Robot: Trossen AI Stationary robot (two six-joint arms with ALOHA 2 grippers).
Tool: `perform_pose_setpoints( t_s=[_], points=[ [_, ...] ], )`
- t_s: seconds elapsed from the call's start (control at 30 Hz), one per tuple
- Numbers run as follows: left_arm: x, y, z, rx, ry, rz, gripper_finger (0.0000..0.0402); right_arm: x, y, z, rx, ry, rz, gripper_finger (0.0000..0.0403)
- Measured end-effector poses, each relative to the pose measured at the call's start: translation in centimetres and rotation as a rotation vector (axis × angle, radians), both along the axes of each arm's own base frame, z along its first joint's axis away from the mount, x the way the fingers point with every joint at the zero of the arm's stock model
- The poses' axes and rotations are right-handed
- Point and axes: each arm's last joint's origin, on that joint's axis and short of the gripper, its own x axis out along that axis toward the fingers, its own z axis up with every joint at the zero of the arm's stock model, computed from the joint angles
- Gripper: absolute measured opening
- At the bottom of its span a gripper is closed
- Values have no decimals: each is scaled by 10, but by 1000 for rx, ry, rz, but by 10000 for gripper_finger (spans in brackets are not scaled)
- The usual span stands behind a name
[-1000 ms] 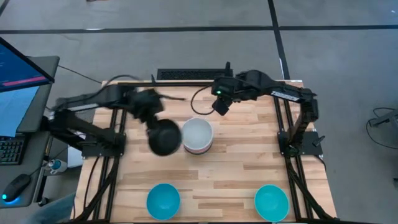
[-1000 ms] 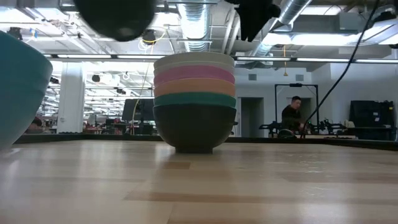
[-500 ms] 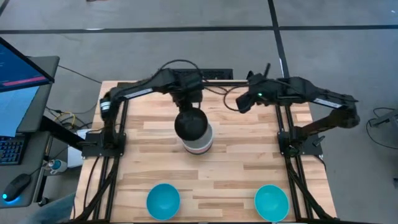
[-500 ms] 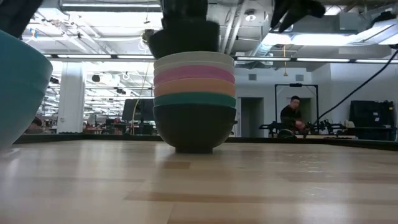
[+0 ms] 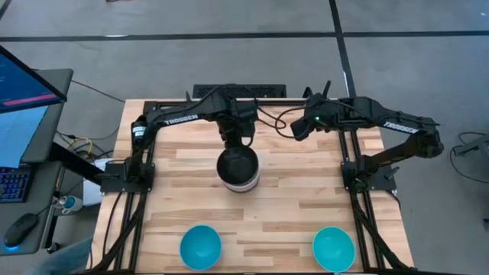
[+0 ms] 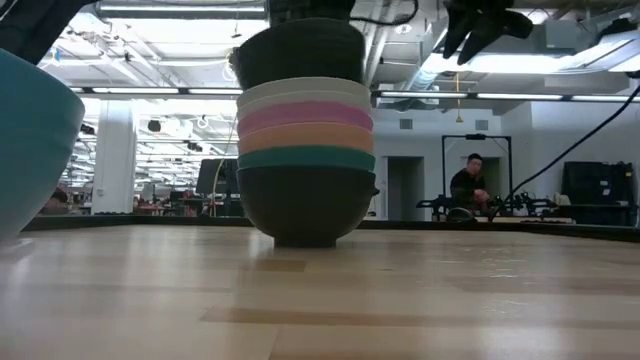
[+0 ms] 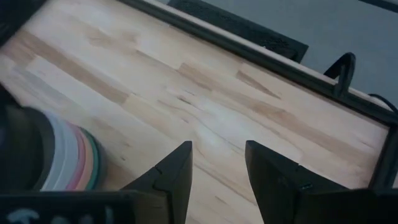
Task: Nest bowls inside each other
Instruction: Stack the black bowl on top of the white bowl
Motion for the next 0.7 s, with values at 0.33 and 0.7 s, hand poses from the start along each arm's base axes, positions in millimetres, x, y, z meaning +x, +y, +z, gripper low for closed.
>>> perform_pose_setpoints(
  t_s=[0.33, 0.7],
  points=[
    [10, -9, -22, 11, 98, -35, 0, -1, 9, 0, 15, 6, 27, 170],
    [4, -14, -16, 81, 139, 22, 52, -2, 8, -1, 11, 24, 33, 170]
  ],
)
